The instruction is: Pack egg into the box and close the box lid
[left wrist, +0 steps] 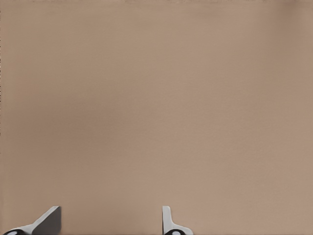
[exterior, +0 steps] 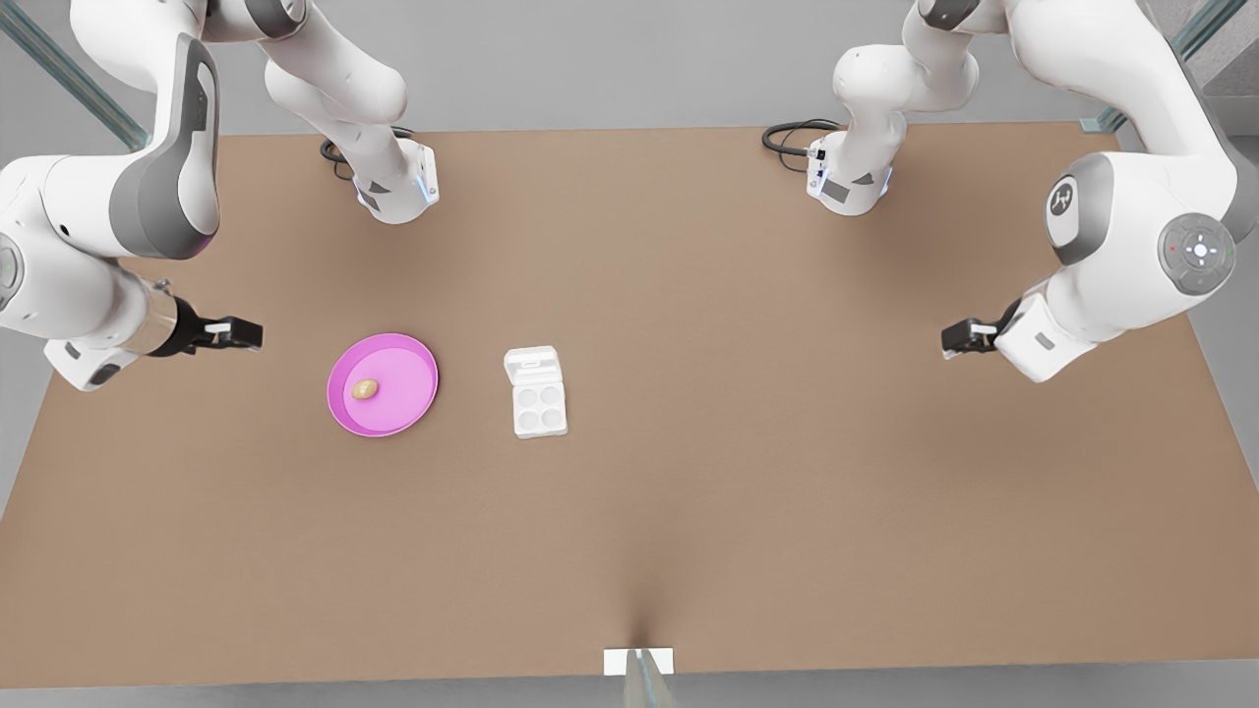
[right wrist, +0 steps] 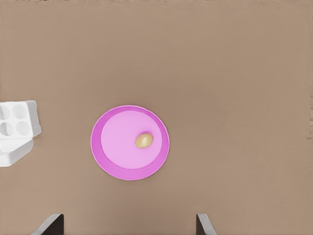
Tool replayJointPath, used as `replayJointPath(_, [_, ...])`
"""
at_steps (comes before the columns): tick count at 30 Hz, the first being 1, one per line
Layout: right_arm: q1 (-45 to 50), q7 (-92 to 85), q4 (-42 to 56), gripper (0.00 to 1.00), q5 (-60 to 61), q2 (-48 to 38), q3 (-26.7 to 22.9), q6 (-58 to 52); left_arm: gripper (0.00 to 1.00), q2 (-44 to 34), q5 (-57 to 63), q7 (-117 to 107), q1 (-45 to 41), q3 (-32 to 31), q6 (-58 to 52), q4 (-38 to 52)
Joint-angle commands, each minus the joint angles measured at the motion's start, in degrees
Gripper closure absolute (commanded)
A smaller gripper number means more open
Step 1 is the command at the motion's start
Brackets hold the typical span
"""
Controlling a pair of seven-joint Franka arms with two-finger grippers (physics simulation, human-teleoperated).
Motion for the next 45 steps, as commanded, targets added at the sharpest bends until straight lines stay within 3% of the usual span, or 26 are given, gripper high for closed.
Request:
replayJointPath(1, [0.0, -1.3, 0.0, 0.0, 0.0, -0.1, 0.0, 1.9, 0.0, -0.1, 0.4, 0.6, -0.7, 0.0, 3.6, 0.1])
replayJointPath(4, [0.8, -0.7, -0.1, 0.0, -0.1, 4.8, 0.1, 2.5, 0.0, -0.1, -0.2, -1.6, -0.6, -0.3, 4.2, -0.1])
replayJointPath(6, [0.9, -0.6, 0.0, 0.0, -0.5, 10.3, 0.2, 3.0, 0.0, 3.3, 2.4, -0.7, -2.0, -0.5, 6.9, 0.3])
replayJointPath(9, [5.9, 5.6, -5.9, 0.0, -0.1, 11.8, 0.3, 9.4, 0.0, 9.2, 2.2, 1.9, -2.4, -2.3, 14.5, 0.6])
replayJointPath(11, [7.9, 12.4, -6.7, 0.0, 0.0, 15.5, 0.9, 10.4, 0.0, 6.7, 2.5, -3.1, -3.3, -2.7, 9.3, 0.6])
replayJointPath(12, [8.9, 15.9, -9.0, 0.0, 0.0, 16.6, 1.2, 17.0, 0.0, 7.8, 2.2, -3.3, -3.3, -2.9, 9.5, 0.7])
replayJointPath(14, [7.6, 15.7, -11.9, 0.0, -0.8, 20.2, 1.2, 27.0, 0.0, -4.9, 2.5, -4.6, -2.9, -2.8, -0.5, 4.5])
replayJointPath(15, [4.8, 14.8, -17.7, 0.0, -0.9, 19.8, 1.2, 34.8, 0.0, -0.1, 2.5, -9.2, -6.6, -3.5, -0.3, 4.7])
replayJointPath(17, [2.1, 14.9, -20.5, 0.0, -1.1, 20.2, 1.2, 39.3, 0.0, 11.0, 2.5, -13.5, -10.2, -3.5, 5.1, 6.3])
replayJointPath(19, [0.6, 10.6, -21.4, 0.0, -2.3, 20.6, 1.1, 40.4, 0.0, 12.1, 2.7, -13.2, -8.0, -3.3, 9.4, 7.0])
replayJointPath(22, [0.7, 11.2, -34.3, 0.0, -2.3, 11.8, 1.1, 48.9, 0.0, 13.1, 2.7, -13.2, -8.6, -3.5, 9.3, 7.0])
replayJointPath(23, [0.0, 11.5, -38.6, 0.0, -2.3, 10.8, 1.1, 54.0, 0.0, 8.5, 2.4, -13.8, -9.3, -3.7, 8.2, 7.1])
replayJointPath(25, [-0.6, 11.3, -42.4, 0.0, -2.4, 7.9, 1.2, 54.8, 0.0, 10.4, 2.4, -13.8, -7.2, -3.3, 8.1, 6.7])
replayJointPath(29, [-0.4, 11.2, -53.6, 0.0, -2.4, 0.9, 1.3, 65.9, 0.0, 7.2, 2.0, -18.3, -5.3, -3.7, 3.2, 6.9])
replayJointPath(33, [-0.8, 10.9, -57.6, 0.0, -5.0, -1.6, 1.2, 72.1, 0.0, 3.7, 10.6, -17.3, -6.5, -7.8, 3.3, 7.7])
replayJointPath(36, [-2.4, 10.8, -58.7, 0.0, -8.2, -0.7, 1.0, 74.5, 0.0, -0.6, 8.1, -15.2, -6.6, -10.0, -0.6, 7.9])
replayJointPath(39, [-3.3, 10.9, -58.7, 0.0, -8.6, 0.9, 1.1, 74.9, 0.0, 12.6, 5.6, -15.5, -6.5, -11.5, 1.6, 10.4])
replayJointPath(45, [-2.8, 11.6, -59.1, 0.0, -8.0, 2.9, 1.3, 76.4, 0.0, 15.0, 6.3, -15.7, -6.5, -11.4, 4.9, 10.0])
